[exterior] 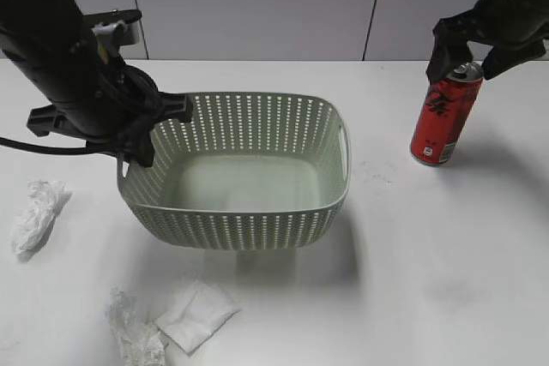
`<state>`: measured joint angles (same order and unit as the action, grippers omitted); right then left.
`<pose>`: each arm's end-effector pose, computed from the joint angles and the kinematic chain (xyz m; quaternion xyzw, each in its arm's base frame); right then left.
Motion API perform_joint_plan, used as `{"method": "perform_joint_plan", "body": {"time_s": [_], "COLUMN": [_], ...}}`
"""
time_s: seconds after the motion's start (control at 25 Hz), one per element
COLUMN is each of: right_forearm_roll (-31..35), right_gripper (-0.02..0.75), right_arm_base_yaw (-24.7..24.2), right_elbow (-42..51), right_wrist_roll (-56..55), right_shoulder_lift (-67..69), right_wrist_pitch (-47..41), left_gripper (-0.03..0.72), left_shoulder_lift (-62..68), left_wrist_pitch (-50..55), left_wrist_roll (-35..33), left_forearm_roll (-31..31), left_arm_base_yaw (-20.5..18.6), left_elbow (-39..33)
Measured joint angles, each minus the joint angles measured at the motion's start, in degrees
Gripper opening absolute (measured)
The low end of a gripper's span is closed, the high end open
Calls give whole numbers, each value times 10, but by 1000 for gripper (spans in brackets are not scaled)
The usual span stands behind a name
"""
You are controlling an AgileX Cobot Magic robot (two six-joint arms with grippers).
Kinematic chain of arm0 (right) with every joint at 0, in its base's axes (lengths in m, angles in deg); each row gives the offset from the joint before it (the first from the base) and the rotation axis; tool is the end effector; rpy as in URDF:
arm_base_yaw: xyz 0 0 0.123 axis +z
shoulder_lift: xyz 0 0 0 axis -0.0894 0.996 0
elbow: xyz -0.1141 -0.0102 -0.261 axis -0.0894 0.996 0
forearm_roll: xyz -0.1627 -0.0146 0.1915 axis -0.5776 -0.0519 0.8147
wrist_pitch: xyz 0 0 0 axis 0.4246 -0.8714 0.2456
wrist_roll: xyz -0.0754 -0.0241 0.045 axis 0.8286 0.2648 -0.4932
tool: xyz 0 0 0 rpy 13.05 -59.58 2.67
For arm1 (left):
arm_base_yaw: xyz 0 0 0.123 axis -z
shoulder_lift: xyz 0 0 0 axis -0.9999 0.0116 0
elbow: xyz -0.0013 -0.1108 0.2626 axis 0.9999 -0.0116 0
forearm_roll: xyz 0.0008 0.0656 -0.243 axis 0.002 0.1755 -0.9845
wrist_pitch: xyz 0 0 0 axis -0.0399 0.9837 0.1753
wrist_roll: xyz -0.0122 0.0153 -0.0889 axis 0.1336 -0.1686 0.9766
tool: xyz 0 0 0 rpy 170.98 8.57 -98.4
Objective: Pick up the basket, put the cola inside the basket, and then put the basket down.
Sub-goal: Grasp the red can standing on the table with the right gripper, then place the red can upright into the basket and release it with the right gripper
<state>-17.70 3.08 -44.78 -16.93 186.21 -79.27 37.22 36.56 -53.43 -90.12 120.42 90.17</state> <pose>0.4168 0.0695 0.2379 -0.1015 0.9758 0.0593 0.1842 0.2836 -0.1750 0.2189 0.0290 0.9861 -0.0964 0.1324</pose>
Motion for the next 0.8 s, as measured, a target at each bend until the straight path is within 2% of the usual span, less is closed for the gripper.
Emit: {"method": "perform_joint_plan", "body": {"time_s": [0.16, 0.24, 0.32, 0.36, 0.56, 0.8], "right_forearm_roll": [-15, -22, -30, -33, -38, -42], "right_gripper": [659, 613, 526, 512, 512, 512], "right_arm_base_yaw": [0, 0, 0, 0, 0, 20], "right_elbow": [-1, -1, -2, -3, -27, -37], "right_wrist_roll": [0, 0, 0, 0, 1, 4], "right_shoulder_lift": [24, 27, 27, 27, 23, -61], "right_wrist_pitch": [18, 18, 16, 14, -29, -68], "left_gripper": [-3, -3, -3, -3, -3, -3], "left_shoulder_lift": [3, 7, 7, 7, 35, 126], "left_wrist_pitch": [0, -2, -5, -9, -16, 9], "left_wrist_roll": [0, 0, 0, 0, 0, 0], "left_forearm_roll": [0, 0, 0, 0, 3, 20], "left_arm_base_yaw": [0, 0, 0, 0, 0, 22], "left_elbow": [0, 0, 0, 0, 12, 105]}}
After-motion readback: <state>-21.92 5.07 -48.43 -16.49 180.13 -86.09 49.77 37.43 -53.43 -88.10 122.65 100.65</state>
